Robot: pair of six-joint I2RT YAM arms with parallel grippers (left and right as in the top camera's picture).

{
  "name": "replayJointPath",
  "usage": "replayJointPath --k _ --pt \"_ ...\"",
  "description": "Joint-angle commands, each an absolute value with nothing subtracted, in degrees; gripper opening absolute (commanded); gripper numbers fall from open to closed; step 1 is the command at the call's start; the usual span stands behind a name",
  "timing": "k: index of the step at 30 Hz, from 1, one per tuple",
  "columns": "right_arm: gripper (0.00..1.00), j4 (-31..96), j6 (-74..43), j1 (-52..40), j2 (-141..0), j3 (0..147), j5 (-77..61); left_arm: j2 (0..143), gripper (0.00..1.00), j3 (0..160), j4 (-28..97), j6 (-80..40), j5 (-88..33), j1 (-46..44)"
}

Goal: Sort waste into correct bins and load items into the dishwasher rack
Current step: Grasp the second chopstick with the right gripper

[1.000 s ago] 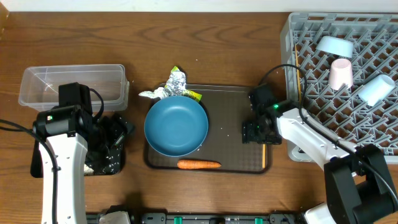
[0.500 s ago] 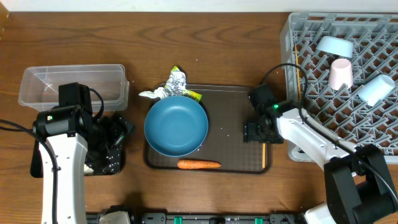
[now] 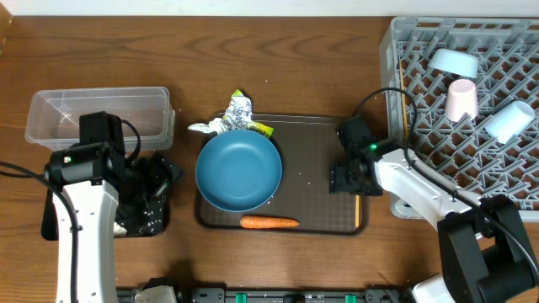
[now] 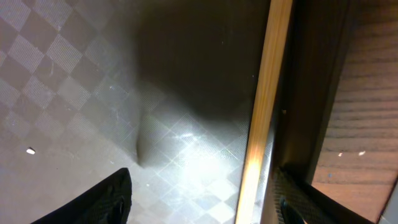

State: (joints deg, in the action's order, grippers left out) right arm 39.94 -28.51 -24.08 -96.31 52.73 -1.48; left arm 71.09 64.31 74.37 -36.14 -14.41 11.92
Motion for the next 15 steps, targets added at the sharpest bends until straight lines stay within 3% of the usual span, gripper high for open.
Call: replayJointPath --k 1,6,10,15 --pt "0.71 38.76 -30.00 -24.95 -96.71 50.89 -0.38 71.05 1.00 64.95 74.54 -35.81 -13.85 12.21" --pt "0.69 37.47 -30.46 -24.95 -96.71 49.43 -0.23 71.05 1.00 64.95 74.54 -35.81 -13.85 12.21" --pt "0.58 37.45 -30.70 -25.23 -96.71 49.41 -0.19 71.05 1.00 64.95 74.54 -35.81 -13.85 12.21" --pt "0.52 37.52 -30.83 -26.26 -96.71 49.36 0.49 71.05 1.00 64.95 74.54 -35.81 -13.85 12.21"
